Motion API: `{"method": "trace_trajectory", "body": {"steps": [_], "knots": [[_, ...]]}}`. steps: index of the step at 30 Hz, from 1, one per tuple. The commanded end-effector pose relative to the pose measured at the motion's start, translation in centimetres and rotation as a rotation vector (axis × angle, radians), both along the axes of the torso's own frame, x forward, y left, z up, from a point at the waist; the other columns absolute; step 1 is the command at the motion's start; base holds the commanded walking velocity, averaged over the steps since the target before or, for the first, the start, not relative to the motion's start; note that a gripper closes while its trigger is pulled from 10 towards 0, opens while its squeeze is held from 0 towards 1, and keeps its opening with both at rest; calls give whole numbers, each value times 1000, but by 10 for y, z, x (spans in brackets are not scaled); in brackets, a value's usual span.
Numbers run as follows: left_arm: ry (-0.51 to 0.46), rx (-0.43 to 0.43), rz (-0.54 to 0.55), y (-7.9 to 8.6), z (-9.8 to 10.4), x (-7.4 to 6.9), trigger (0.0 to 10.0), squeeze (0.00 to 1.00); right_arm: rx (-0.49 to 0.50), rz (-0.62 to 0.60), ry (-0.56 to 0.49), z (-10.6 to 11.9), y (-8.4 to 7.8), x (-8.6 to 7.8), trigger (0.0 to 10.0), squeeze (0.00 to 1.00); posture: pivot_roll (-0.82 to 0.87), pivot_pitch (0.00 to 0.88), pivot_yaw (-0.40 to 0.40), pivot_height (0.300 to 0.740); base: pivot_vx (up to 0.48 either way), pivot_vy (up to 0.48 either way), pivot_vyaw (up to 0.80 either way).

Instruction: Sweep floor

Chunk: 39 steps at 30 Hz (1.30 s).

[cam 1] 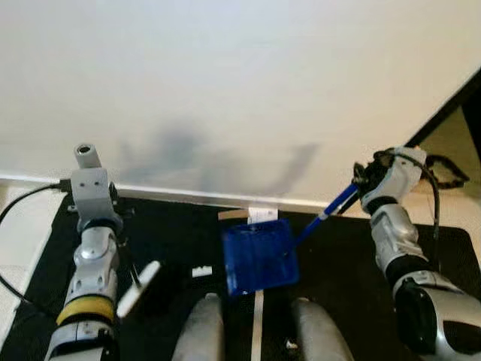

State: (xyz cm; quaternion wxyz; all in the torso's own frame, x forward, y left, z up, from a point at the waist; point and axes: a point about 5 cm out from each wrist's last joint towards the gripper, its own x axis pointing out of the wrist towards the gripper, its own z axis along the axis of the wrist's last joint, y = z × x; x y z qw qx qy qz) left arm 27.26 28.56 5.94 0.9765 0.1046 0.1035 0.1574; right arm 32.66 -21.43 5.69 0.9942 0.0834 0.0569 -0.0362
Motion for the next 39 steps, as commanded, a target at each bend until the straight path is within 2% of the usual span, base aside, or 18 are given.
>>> {"method": "trace_trajectory", "body": {"steps": [1, 7, 16, 21, 25, 29, 36, 39], "knots": [[-3, 24, -26, -1, 2, 0, 10000, 0, -11, -41, -25, 4, -12, -2, 10000, 0, 82, 103, -9, 740, 0, -480, 0], [-21, -10, -9, -1, 1, -1, 10000, 0, -13, -48, -24, 4, -14, -2, 10000, 0, 82, 106, -10, 740, 0, -160, 0], [-28, 56, 26, 9, 4, -2, 10000, 0, -21, -49, -33, 7, -16, 0, 10000, 0, 80, 116, -13, 740, 0, 0, 0], [-33, 58, 28, 10, 5, -2, 10000, 0, -31, -50, -34, 9, -16, 0, 10000, 0, 82, 121, -16, 740, 0, 0, 0], [-87, 24, 41, 14, 14, 6, 10000, 0, -83, -61, -25, 11, -21, 2, 10000, 0, 90, 210, -14, 740, 0, 0, 0], [-162, 12, 38, 14, 25, 11, 10000, 0, -82, -94, -39, 14, -24, 3, 10000, 0, 93, 277, -17, 740, 0, 0, 0], [-265, 21, 6, 9, 43, 19, 10000, 0, -61, -91, -74, 21, -16, 8, 10000, 0, 91, 354, -27, 740, 0, 0, 0], [-322, 5, 20, 9, 55, 28, 10000, 0, -2, -88, -100, 25, -5, 14, 10000, 0, 83, 392, -43, 740, 0, 0, 0]]}}
